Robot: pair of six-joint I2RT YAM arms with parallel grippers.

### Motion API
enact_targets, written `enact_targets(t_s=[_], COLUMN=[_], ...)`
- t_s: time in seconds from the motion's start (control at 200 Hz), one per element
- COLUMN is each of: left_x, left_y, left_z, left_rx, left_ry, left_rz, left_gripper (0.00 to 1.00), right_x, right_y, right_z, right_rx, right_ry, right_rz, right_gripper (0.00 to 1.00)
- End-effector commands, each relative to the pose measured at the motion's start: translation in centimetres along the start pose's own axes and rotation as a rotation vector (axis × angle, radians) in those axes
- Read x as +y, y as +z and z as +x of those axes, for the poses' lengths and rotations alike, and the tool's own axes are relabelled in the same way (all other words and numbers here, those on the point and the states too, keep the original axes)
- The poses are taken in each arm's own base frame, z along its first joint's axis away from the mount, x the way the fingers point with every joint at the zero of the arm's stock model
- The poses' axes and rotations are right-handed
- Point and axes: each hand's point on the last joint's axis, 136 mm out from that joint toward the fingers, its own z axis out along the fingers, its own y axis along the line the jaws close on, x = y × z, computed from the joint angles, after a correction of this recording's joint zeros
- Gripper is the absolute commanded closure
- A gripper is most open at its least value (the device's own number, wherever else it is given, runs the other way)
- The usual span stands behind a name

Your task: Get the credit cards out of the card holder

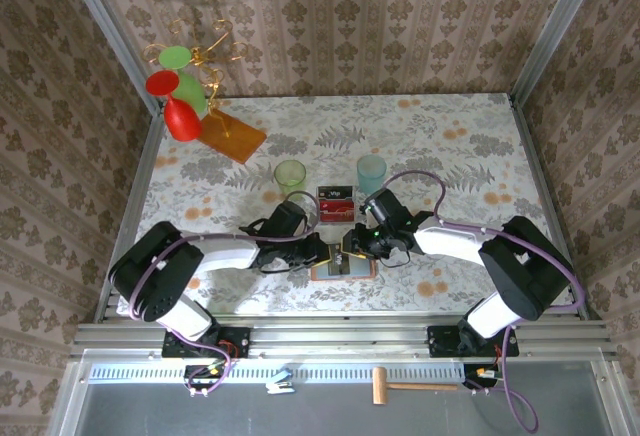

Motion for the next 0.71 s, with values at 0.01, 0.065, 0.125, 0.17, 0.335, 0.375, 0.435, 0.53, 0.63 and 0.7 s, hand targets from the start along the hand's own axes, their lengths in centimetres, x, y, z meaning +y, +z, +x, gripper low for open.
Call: enact_targets(t_s=[0.01, 0.065, 0.125, 0.17, 0.335, 0.375, 0.435, 0.53, 0.63, 0.7], left_x=[0.3, 0.7, 1.1, 1.3, 1.8, 1.9, 2.0, 2.0, 2.1, 2.1], left_y=[0.3, 0.3, 0.2, 0.2, 0.2, 0.2, 0.3, 0.3, 0.2, 0.2], left_z=[0.6, 0.7, 0.9, 1.0, 1.2, 1.2, 1.3, 1.3, 1.4, 1.4], left_rx=[0.014, 0.016, 0.018, 0.017, 0.017, 0.018, 0.02, 0.019, 0.02, 0.018], left_ry=[-0.006, -0.011, -0.015, -0.017, -0.022, -0.023, -0.024, -0.023, -0.022, -0.023], left_rz=[0.006, -0.003, -0.011, -0.014, -0.027, -0.028, -0.031, -0.031, -0.031, -0.031], left_gripper=[0.9, 0.9, 0.91, 0.91, 0.91, 0.91, 0.91, 0.91, 0.91, 0.91], right_x=[-0.5, -0.7, -0.9, -1.0, -1.0, -0.9, -0.8, -0.5, -0.3, -0.1], right_y=[0.5, 0.7, 0.9, 1.1, 1.4, 1.4, 1.5, 1.6, 1.7, 1.6], right_z=[0.5, 0.5, 0.6, 0.7, 0.9, 0.9, 0.9, 0.9, 1.0, 1.0], right_rx=[0.031, 0.035, 0.043, 0.053, 0.062, 0.06, 0.063, 0.07, 0.077, 0.075], right_ry=[0.026, 0.031, 0.037, 0.044, 0.063, 0.065, 0.07, 0.074, 0.082, 0.084], right_rz=[-0.018, -0.02, -0.026, -0.032, -0.067, -0.077, -0.089, -0.108, -0.127, -0.136], right_gripper=[0.71, 0.71, 0.71, 0.71, 0.72, 0.72, 0.72, 0.73, 0.75, 0.77])
